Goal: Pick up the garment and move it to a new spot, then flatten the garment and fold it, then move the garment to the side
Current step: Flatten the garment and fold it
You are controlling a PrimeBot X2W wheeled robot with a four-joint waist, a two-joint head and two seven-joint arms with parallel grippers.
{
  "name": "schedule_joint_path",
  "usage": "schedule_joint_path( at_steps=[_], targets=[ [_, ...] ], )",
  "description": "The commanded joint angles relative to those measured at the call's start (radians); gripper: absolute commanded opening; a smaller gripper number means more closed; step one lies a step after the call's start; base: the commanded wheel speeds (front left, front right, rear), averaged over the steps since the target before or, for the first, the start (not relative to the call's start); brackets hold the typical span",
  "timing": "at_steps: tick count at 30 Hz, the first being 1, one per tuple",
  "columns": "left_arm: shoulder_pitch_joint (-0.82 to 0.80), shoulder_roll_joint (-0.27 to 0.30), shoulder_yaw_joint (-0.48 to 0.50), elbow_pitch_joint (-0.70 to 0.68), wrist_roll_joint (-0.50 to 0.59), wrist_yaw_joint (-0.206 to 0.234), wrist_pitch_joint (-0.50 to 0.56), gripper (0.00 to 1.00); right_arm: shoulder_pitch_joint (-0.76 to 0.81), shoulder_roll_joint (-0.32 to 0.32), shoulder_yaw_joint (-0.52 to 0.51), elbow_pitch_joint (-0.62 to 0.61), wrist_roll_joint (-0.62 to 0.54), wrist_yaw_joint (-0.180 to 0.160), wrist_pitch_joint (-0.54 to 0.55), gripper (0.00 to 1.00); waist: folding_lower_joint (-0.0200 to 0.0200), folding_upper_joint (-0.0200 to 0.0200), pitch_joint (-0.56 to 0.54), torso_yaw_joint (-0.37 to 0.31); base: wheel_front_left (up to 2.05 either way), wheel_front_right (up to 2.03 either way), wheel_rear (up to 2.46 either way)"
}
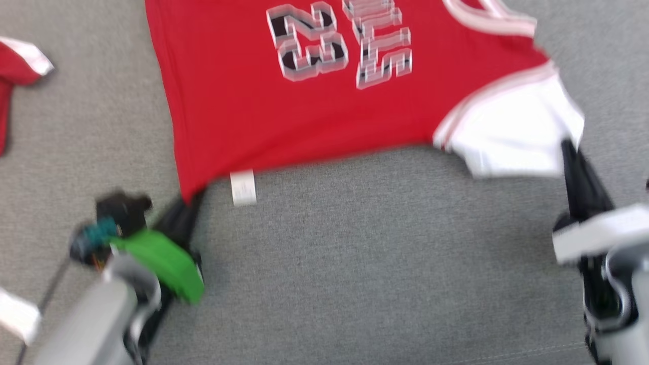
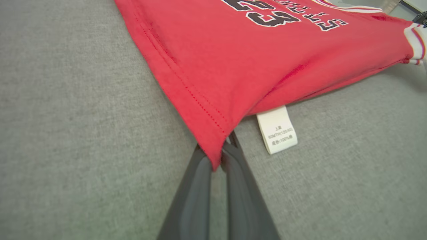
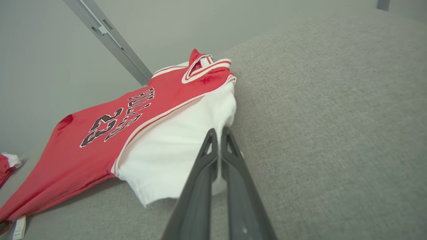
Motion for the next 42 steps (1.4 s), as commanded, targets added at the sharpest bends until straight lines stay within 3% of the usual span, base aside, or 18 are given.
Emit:
schedule_joint_path(
  at_steps=[1,8,13,15,20,30,42],
  targets=[
    [0.091,0.020,-0.008,-0.026,-0.011,0.034,-0.004,0.00,0.086,0.016,-0.013,-0.011,0.005,-0.001,0.005,0.00,0.0001,0.0000,-0.199,-0.008,0.00,0.00,0.00],
    [0.477,0.008,-0.044,-0.186,-0.072,0.194,-0.044,0.00,0.453,0.056,-0.039,-0.043,-0.011,-0.001,0.019,0.00,0.0001,0.0000,-0.300,-0.015,0.00,0.00,0.00],
    [0.608,0.000,-0.042,-0.309,-0.136,0.239,-0.037,0.00,0.538,0.072,-0.056,-0.071,-0.005,-0.001,0.026,0.00,0.0001,0.0000,-0.279,-0.005,0.00,0.00,0.00],
    [0.611,-0.001,-0.048,-0.348,-0.160,0.226,-0.011,0.00,0.499,0.069,-0.067,-0.082,-0.005,-0.001,0.037,0.00,0.0001,0.0000,-0.261,-0.002,0.00,0.00,0.00],
    [0.541,0.024,-0.019,-0.412,-0.183,0.247,0.053,0.00,0.363,0.044,-0.070,-0.102,-0.022,-0.001,0.110,0.00,0.0001,0.0000,-0.223,0.009,0.00,0.00,0.00],
    [0.352,0.078,-0.023,-0.507,-0.211,0.276,0.299,0.00,0.115,-0.005,-0.048,-0.083,-0.069,-0.001,0.356,0.00,0.0001,0.0000,-0.163,0.064,0.00,0.00,0.00],
    [0.231,0.088,-0.028,-0.549,-0.263,0.301,0.480,0.00,-0.088,-0.058,-0.013,-0.023,-0.121,-0.001,0.473,0.00,0.0001,0.0000,-0.095,0.093,0.00,0.00,0.00]
  ],
)
